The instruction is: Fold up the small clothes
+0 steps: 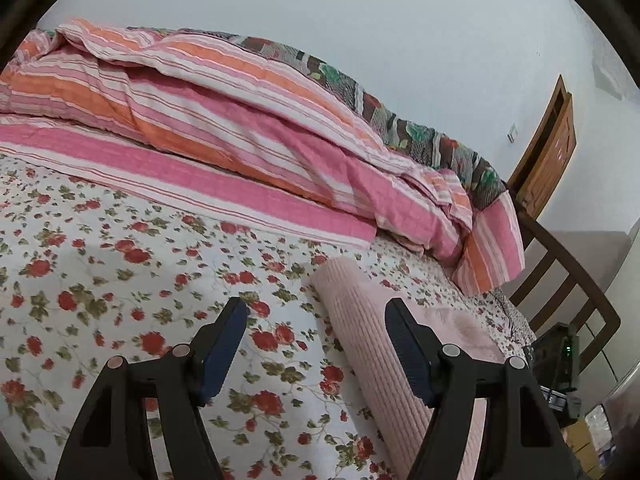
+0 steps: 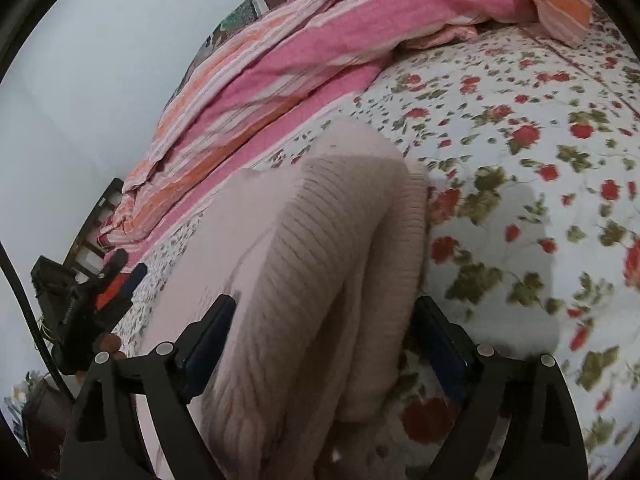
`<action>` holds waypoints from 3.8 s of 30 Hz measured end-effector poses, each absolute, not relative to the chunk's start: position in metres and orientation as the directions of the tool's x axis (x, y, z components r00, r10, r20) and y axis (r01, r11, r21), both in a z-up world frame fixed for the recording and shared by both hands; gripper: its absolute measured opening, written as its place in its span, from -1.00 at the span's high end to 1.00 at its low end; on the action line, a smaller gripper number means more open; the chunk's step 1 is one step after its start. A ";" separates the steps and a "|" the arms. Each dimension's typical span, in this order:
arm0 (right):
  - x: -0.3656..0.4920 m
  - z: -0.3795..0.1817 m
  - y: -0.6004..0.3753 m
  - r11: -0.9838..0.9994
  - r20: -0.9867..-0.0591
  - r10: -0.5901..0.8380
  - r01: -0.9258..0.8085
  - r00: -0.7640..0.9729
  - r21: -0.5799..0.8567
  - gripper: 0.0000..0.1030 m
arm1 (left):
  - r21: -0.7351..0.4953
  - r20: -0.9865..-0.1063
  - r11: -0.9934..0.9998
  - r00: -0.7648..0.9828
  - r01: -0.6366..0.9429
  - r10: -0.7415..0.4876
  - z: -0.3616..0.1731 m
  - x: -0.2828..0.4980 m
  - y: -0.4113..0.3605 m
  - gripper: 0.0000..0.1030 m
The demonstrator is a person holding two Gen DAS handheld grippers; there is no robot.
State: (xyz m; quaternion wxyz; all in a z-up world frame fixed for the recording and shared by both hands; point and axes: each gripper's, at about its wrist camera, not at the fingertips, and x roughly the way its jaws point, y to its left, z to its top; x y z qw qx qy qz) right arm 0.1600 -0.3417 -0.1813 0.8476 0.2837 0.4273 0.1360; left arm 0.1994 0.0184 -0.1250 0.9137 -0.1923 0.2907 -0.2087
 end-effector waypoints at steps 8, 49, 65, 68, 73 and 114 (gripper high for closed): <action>0.168 -0.173 -0.343 0.757 -0.638 0.514 0.046 0.574 0.651 0.20 | -0.493 -0.431 0.832 0.760 0.254 -0.487 -0.120 0.193 0.042 -0.35; 0.218 -0.144 -0.239 0.966 -0.662 0.193 -0.020 0.724 0.259 -0.05 | -0.296 -0.593 0.952 0.767 0.075 -0.245 -0.138 0.201 0.065 -0.35; 0.203 -0.151 -0.221 0.971 -0.648 0.231 -0.134 0.726 0.196 0.08 | -0.196 -0.623 0.961 0.732 0.194 -0.275 -0.151 0.207 -0.004 -0.40; 0.203 -0.154 -0.217 0.990 -0.659 0.137 -0.120 0.740 0.072 0.08 | -0.191 -0.628 0.960 0.725 0.206 -0.281 -0.158 0.205 -0.009 -0.41; 0.204 -0.158 -0.223 0.990 -0.675 0.141 -0.102 0.725 0.097 0.07 | -0.219 -0.626 0.955 0.722 0.199 -0.293 -0.162 0.204 -0.006 -0.48; 0.191 -0.164 -0.236 0.980 -0.636 0.175 -0.069 0.752 0.189 -0.37 | -0.187 -0.603 0.970 0.762 0.153 -0.236 -0.164 0.194 -0.009 -0.55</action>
